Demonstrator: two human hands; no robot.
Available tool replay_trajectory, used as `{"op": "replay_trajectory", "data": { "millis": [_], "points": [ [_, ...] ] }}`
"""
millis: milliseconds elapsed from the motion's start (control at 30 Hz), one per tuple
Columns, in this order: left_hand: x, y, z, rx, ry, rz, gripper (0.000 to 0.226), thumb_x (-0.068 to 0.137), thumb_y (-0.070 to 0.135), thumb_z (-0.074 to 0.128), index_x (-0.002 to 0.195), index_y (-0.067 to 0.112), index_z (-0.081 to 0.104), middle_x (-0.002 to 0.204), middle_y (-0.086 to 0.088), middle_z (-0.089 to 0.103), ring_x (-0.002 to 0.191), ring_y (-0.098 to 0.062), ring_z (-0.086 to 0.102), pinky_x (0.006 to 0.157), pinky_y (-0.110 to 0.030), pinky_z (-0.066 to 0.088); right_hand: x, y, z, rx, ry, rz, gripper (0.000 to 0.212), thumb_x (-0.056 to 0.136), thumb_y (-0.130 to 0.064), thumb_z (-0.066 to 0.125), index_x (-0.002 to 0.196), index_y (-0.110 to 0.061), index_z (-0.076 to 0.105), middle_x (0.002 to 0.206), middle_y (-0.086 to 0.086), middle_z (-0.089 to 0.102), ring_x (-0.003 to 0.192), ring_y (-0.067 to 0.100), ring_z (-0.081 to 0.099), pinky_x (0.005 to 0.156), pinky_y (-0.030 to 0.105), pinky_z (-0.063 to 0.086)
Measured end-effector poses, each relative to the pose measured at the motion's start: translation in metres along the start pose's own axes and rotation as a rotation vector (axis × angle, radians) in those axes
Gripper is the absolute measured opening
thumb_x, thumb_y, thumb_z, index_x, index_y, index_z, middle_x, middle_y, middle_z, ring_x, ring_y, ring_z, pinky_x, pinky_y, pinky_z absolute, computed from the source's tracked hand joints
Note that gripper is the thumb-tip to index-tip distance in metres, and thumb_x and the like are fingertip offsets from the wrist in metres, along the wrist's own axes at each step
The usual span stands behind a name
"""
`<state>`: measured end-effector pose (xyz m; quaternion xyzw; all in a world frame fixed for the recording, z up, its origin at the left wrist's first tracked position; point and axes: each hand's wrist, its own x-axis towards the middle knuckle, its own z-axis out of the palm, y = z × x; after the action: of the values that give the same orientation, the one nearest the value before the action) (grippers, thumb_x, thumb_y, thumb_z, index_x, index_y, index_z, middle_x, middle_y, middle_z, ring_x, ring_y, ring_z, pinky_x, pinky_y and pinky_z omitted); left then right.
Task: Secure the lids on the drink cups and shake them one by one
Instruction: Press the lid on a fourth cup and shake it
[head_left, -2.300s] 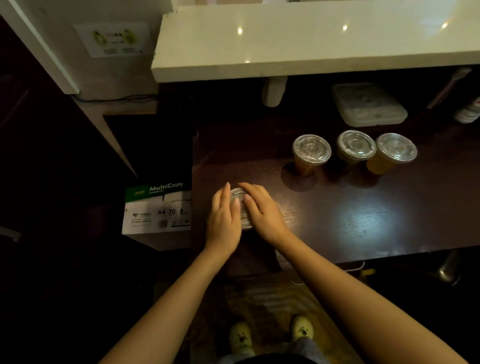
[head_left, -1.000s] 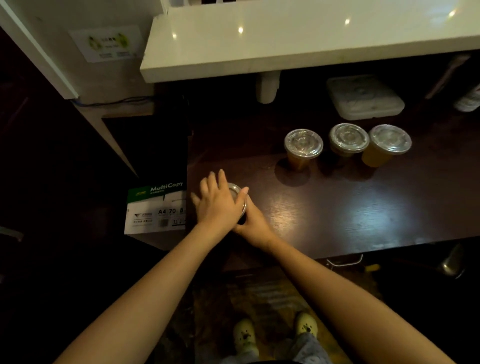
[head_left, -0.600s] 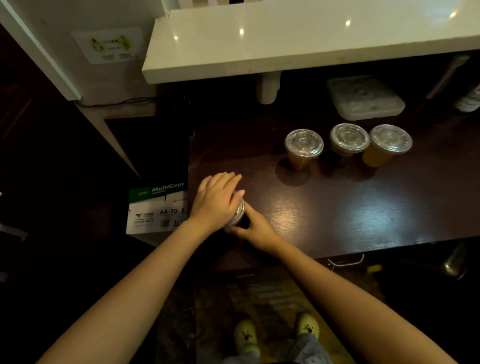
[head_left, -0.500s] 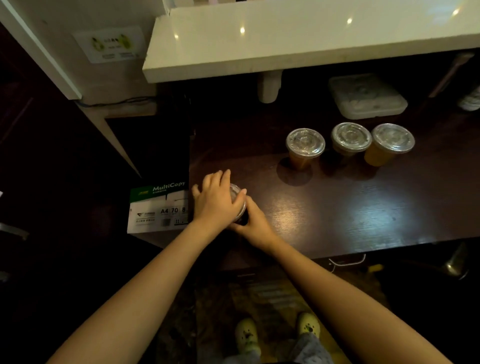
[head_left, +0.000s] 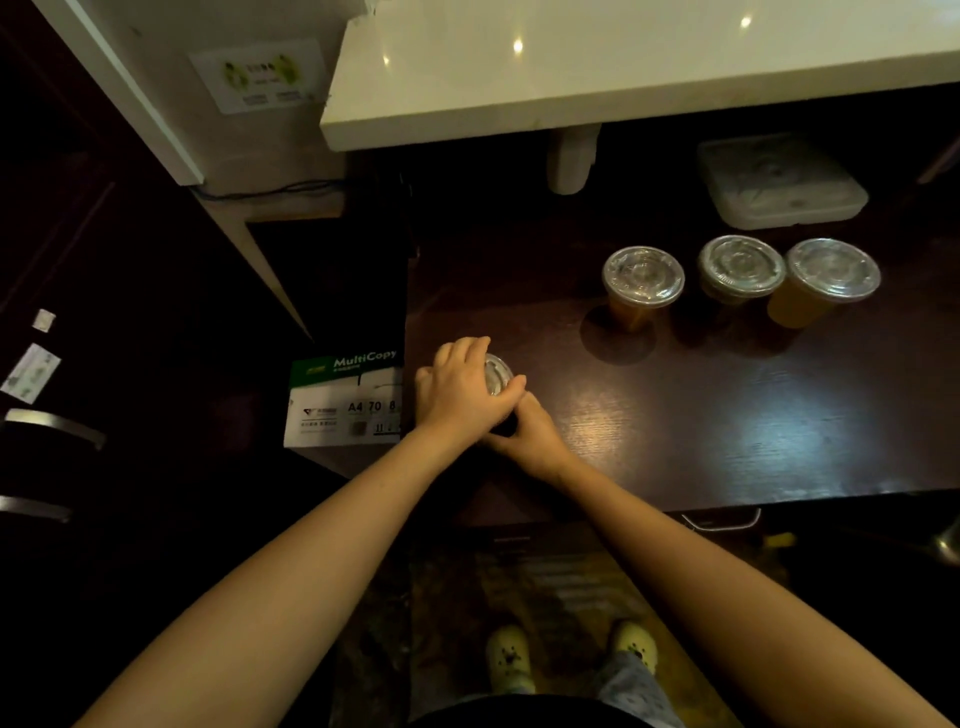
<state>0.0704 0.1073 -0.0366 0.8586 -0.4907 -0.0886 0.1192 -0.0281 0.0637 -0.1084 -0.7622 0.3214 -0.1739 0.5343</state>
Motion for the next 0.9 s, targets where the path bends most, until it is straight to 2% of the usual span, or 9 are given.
{"op": "replay_trajectory", "data": {
  "millis": [200, 367, 467, 533, 600, 733, 767, 833, 900],
  "points": [
    [0.01, -0.007, -0.019, -0.169, -0.146, -0.004, 0.07, 0.088, 0.058, 0.042, 0.145, 0.018, 0.03, 0.151, -0.003, 0.032, 0.141, -0.02, 0.024, 0.11, -0.042, 0.027, -0.001, -0.008, -0.009, 0.063, -0.014, 0.016, 0.079, 0.066, -0.035, 0.079, 0.136, -0.023, 0.043, 0.134, 0.001, 0.054, 0.124, 0.015, 0.048, 0.106, 0.04, 0.041],
    [0.018, 0.009, -0.064, -0.236, -0.06, 0.059, 0.067, 0.088, 0.057, 0.043, 0.144, 0.021, 0.032, 0.151, -0.002, 0.033, 0.138, -0.021, 0.03, 0.111, -0.043, 0.031, 0.003, -0.045, -0.032, 0.184, 0.022, -0.062, 0.079, 0.065, -0.039, 0.079, 0.134, -0.026, 0.043, 0.135, -0.001, 0.051, 0.124, 0.012, 0.05, 0.105, 0.043, 0.043],
    [0.029, 0.02, -0.107, -0.323, -0.001, 0.146, 0.063, 0.089, 0.053, 0.046, 0.142, 0.019, 0.037, 0.148, -0.004, 0.038, 0.135, -0.021, 0.036, 0.11, -0.04, 0.033, 0.01, -0.082, -0.051, 0.2, 0.081, -0.148, 0.071, 0.067, -0.032, 0.08, 0.129, -0.03, 0.045, 0.134, 0.002, 0.05, 0.123, 0.015, 0.05, 0.106, 0.042, 0.042],
    [0.032, 0.028, -0.137, -0.385, 0.052, 0.208, 0.061, 0.089, 0.051, 0.047, 0.14, 0.017, 0.039, 0.146, -0.004, 0.041, 0.133, -0.019, 0.039, 0.108, -0.03, 0.032, 0.014, -0.109, -0.066, 0.194, 0.129, -0.222, 0.069, 0.069, -0.022, 0.081, 0.127, -0.031, 0.044, 0.131, 0.003, 0.05, 0.121, 0.016, 0.05, 0.106, 0.039, 0.042],
    [0.035, 0.036, -0.164, -0.451, 0.088, 0.259, 0.06, 0.09, 0.05, 0.047, 0.14, 0.017, 0.04, 0.144, -0.003, 0.044, 0.132, -0.017, 0.04, 0.104, -0.026, 0.031, 0.017, -0.135, -0.084, 0.161, 0.157, -0.297, 0.068, 0.071, -0.017, 0.08, 0.128, -0.026, 0.045, 0.128, 0.003, 0.049, 0.119, 0.015, 0.05, 0.103, 0.031, 0.043],
    [0.033, 0.051, -0.218, -0.588, 0.183, 0.316, 0.057, 0.092, 0.049, 0.043, 0.141, 0.019, 0.038, 0.146, -0.001, 0.042, 0.134, -0.014, 0.039, 0.103, -0.021, 0.028, 0.016, -0.195, -0.121, 0.008, 0.211, -0.474, 0.064, 0.072, -0.02, 0.079, 0.128, -0.02, 0.048, 0.12, -0.003, 0.046, 0.112, 0.009, 0.048, 0.096, 0.016, 0.04],
    [0.031, 0.055, -0.231, -0.628, 0.202, 0.3, 0.059, 0.091, 0.05, 0.043, 0.141, 0.02, 0.038, 0.146, 0.0, 0.043, 0.133, -0.014, 0.04, 0.105, -0.022, 0.029, 0.017, -0.208, -0.13, -0.035, 0.234, -0.512, 0.065, 0.07, -0.02, 0.08, 0.127, -0.019, 0.048, 0.118, -0.004, 0.046, 0.111, 0.009, 0.048, 0.096, 0.016, 0.04],
    [0.027, 0.057, -0.254, -0.762, 0.168, 0.231, 0.068, 0.084, 0.064, 0.044, 0.14, 0.026, 0.039, 0.138, 0.002, 0.051, 0.125, -0.015, 0.048, 0.108, -0.033, 0.036, 0.018, -0.233, -0.147, -0.125, 0.284, -0.584, 0.068, 0.068, -0.02, 0.082, 0.128, -0.014, 0.05, 0.118, -0.001, 0.045, 0.111, 0.011, 0.047, 0.097, 0.02, 0.04],
    [0.02, 0.057, -0.271, -0.945, -0.024, 0.197, 0.067, 0.08, 0.071, 0.042, 0.134, 0.032, 0.043, 0.125, 0.006, 0.058, 0.111, -0.015, 0.057, 0.096, -0.044, 0.05, 0.016, -0.252, -0.163, -0.243, 0.324, -0.654, 0.071, 0.067, -0.02, 0.082, 0.13, -0.012, 0.049, 0.12, 0.003, 0.044, 0.112, 0.015, 0.046, 0.097, 0.019, 0.039]
  ]
}}
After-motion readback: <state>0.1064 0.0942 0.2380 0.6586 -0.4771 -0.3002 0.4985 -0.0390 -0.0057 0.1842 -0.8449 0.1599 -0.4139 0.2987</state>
